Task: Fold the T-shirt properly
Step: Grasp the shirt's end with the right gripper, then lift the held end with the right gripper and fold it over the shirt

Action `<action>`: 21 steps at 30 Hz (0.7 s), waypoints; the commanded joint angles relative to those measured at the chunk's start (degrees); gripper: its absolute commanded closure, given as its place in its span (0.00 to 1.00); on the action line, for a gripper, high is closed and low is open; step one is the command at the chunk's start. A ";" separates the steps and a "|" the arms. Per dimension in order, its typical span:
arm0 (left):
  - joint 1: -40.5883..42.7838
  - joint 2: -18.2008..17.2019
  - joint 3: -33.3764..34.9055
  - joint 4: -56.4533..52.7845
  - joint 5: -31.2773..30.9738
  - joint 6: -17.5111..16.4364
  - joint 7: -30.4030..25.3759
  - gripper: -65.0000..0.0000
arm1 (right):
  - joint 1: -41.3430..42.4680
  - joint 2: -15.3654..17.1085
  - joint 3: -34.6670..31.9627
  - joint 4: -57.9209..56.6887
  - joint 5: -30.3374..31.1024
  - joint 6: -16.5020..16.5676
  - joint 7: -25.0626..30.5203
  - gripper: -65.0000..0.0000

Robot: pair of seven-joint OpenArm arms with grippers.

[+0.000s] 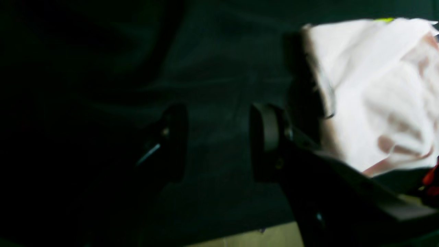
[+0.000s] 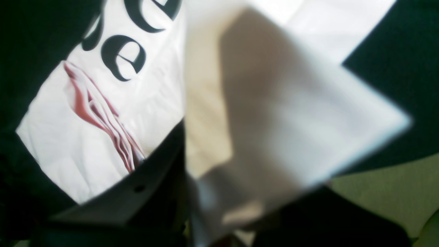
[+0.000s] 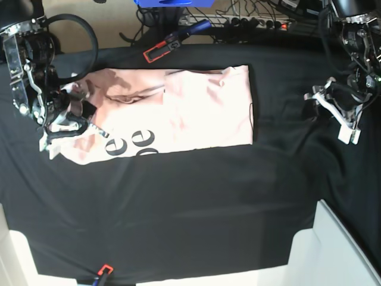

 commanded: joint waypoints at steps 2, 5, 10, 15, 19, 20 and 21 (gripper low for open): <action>0.50 -2.21 -0.37 0.32 -0.82 -0.26 -0.99 0.56 | 1.62 1.11 -3.19 2.30 0.22 -0.03 -0.63 1.00; 0.85 -3.44 -0.37 0.15 -0.82 -0.26 -0.99 0.56 | 2.68 2.08 -8.72 5.20 -3.39 -0.03 -0.81 1.00; 2.61 -4.67 -3.36 -1.09 -0.73 -0.26 -0.99 0.56 | 5.23 0.14 -13.56 6.52 -6.64 -0.03 -6.35 1.00; 4.46 -4.93 -7.40 -3.02 -0.64 -0.26 -0.99 0.56 | 8.13 -1.61 -17.25 6.61 -6.64 -0.03 -10.83 0.97; 5.42 -5.02 -7.84 -2.93 6.12 -0.26 -0.99 0.56 | 9.89 -4.25 -20.07 6.61 -6.64 -0.03 -13.29 0.95; 5.42 -4.85 -7.84 -2.93 8.94 -0.26 -0.99 0.56 | 10.06 -4.95 -20.50 6.61 -6.64 -0.03 -13.91 0.95; 5.42 -4.49 -7.75 -2.93 11.05 -0.26 -0.99 0.56 | 10.50 -5.57 -20.68 6.61 -6.64 -0.03 -14.52 0.95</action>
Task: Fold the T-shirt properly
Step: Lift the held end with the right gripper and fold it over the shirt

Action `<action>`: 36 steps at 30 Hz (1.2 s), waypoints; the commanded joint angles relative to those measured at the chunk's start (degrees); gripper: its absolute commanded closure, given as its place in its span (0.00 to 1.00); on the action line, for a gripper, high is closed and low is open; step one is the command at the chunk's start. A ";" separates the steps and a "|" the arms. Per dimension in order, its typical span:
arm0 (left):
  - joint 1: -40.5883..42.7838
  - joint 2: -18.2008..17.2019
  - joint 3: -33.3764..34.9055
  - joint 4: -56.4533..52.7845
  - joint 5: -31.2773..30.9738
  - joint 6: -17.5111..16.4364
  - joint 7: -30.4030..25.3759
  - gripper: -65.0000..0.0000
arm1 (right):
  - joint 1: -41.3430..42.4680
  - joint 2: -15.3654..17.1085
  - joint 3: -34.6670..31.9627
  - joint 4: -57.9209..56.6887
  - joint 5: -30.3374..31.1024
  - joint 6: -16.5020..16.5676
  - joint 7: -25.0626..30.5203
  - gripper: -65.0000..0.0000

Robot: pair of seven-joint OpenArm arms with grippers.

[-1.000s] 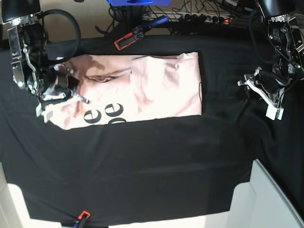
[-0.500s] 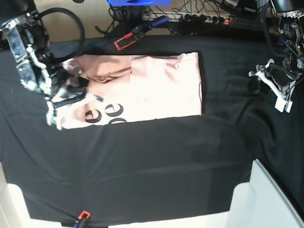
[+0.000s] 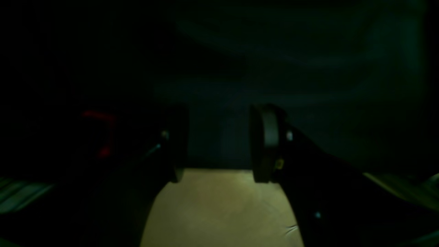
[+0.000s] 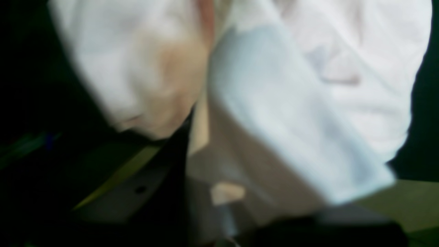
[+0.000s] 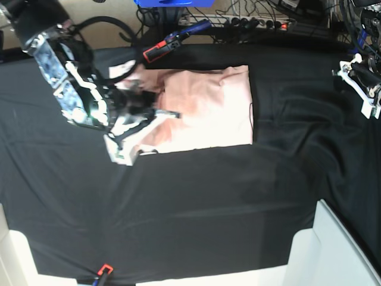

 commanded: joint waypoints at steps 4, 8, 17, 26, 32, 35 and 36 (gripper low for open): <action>-0.37 0.89 -0.78 0.98 5.47 -0.35 -0.97 0.56 | 1.26 -2.20 0.17 1.06 0.12 0.14 -1.79 0.99; -0.28 0.98 -0.34 0.98 5.82 -0.35 -0.97 0.56 | 1.26 -4.13 0.17 0.27 0.12 0.14 -1.79 1.00; -0.37 0.98 -0.34 0.98 5.82 -0.35 -0.97 0.56 | 2.22 -9.49 -1.76 -5.62 -9.12 0.14 -1.79 1.00; -0.11 1.07 -0.26 0.98 5.82 -0.35 -1.05 0.56 | 5.04 -15.21 -4.84 -12.66 -14.83 0.14 -2.23 1.00; -0.20 1.42 -0.26 0.98 5.82 -0.35 -1.14 0.56 | 6.80 -18.11 -4.84 -14.85 -17.03 0.14 -3.73 1.00; -0.28 1.95 -0.26 0.98 5.82 -0.35 -1.14 0.56 | 6.88 -18.90 -5.10 -15.21 -17.12 0.14 -3.64 1.00; -0.28 2.21 -0.26 0.98 5.82 -0.35 -1.14 0.56 | 6.88 -18.90 -6.42 -15.21 -17.20 0.14 -3.64 1.00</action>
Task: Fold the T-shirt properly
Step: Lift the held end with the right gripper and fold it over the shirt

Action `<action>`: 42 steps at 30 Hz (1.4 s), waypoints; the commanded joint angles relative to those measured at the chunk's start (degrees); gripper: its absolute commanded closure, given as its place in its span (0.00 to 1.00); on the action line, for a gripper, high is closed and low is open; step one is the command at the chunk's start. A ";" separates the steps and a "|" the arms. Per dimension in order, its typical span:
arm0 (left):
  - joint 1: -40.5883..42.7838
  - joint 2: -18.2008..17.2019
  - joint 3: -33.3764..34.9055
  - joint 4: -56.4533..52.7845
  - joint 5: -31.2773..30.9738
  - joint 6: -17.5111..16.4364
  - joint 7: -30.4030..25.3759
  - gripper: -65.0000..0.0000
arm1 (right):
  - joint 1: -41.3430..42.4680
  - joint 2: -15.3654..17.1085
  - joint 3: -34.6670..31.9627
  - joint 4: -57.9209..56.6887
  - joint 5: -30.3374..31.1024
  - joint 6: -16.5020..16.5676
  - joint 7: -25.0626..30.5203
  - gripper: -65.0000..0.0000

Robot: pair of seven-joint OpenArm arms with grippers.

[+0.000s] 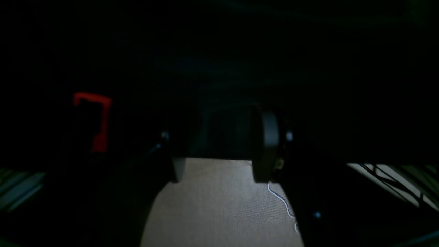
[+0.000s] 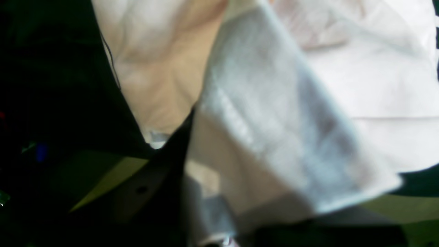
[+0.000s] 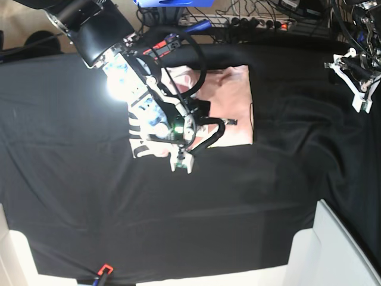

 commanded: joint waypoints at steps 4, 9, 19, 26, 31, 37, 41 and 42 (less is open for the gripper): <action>-0.22 -0.72 -0.39 0.83 -0.08 -0.02 -0.75 0.56 | 1.16 -1.22 -3.67 -2.88 0.46 -0.01 0.34 1.00; -0.31 -0.63 -0.39 0.56 -0.08 -0.02 -0.75 0.56 | 1.95 -1.39 -6.13 -6.04 0.46 -0.01 2.27 1.00; -0.13 0.16 -0.39 0.48 -0.08 -0.02 -0.75 0.56 | 5.99 -2.01 -5.95 -6.04 0.72 -0.01 1.83 1.00; -0.13 0.16 -0.39 0.48 -0.08 -0.02 -0.75 0.56 | 6.26 -2.10 -6.04 -7.80 0.72 -0.01 2.19 0.99; -0.31 0.16 -0.39 0.48 -0.08 -0.02 -0.75 0.56 | 6.26 -2.62 -6.22 -7.71 0.81 -0.01 1.83 0.96; -0.39 0.16 -0.39 0.48 -0.08 -0.02 -0.75 0.56 | 6.87 -2.98 -15.45 -5.78 1.34 -0.01 2.27 0.90; -0.48 0.16 -0.39 0.48 -0.08 -0.02 -0.75 0.56 | 8.37 -2.89 -15.36 -3.05 7.84 -0.01 2.10 0.90; -0.39 0.16 -0.39 0.48 -0.08 -0.02 -0.75 0.56 | 8.98 -2.89 -15.36 -3.40 8.90 -0.01 1.92 0.90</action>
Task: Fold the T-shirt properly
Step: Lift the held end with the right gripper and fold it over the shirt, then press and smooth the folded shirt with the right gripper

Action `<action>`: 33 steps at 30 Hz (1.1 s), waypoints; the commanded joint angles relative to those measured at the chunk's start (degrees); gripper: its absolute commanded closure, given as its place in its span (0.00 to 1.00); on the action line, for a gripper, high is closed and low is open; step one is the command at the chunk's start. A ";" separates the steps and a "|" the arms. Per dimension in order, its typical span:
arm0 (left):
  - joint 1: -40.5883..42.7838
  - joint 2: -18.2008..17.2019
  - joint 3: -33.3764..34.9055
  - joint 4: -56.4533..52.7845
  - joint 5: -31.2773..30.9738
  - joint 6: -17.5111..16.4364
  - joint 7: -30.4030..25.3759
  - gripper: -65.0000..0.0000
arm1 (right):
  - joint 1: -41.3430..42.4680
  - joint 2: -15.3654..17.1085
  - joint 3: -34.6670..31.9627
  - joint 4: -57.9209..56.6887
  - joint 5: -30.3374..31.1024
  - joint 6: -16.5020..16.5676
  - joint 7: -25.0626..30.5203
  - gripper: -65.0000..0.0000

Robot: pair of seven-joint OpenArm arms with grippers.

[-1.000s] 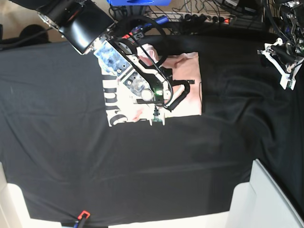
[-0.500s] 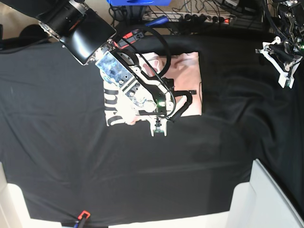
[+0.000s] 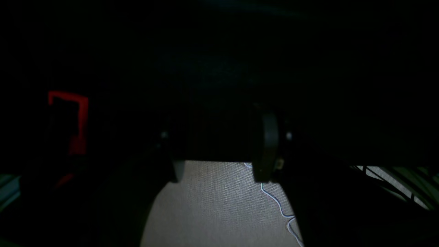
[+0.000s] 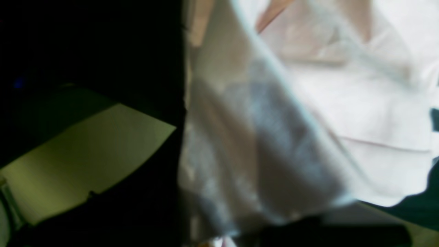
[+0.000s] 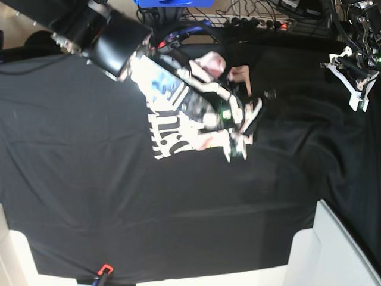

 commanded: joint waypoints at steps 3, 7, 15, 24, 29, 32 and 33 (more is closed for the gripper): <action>-0.09 -1.23 -0.43 0.74 -0.24 -0.13 -0.73 0.56 | 3.36 -0.72 0.40 -0.20 3.58 -0.28 0.33 0.90; -0.09 -1.23 -0.43 0.65 -0.24 -0.13 -0.73 0.56 | 6.34 -0.72 0.40 -6.35 7.98 -0.28 0.77 0.87; -0.18 -1.23 -0.43 0.65 -0.15 -0.13 -0.73 0.56 | 6.52 -0.37 0.31 -7.32 7.98 -0.28 2.44 0.39; -0.35 -1.23 -0.43 0.65 -0.15 -0.13 -0.73 0.56 | 7.14 -0.37 -0.04 -2.39 7.89 -0.28 2.44 0.00; -0.62 -1.23 -0.43 0.65 -0.15 -0.13 -0.73 0.56 | 8.98 1.30 0.31 6.31 7.89 -0.28 2.44 0.00; -0.44 -1.23 -0.43 0.65 -0.15 -0.13 -0.73 0.56 | 9.77 3.85 0.40 11.67 7.89 -0.28 2.44 0.00; -0.44 -1.23 -0.43 0.65 -0.15 -0.13 -0.73 0.56 | 9.69 4.64 0.58 12.73 8.07 -0.28 2.44 0.00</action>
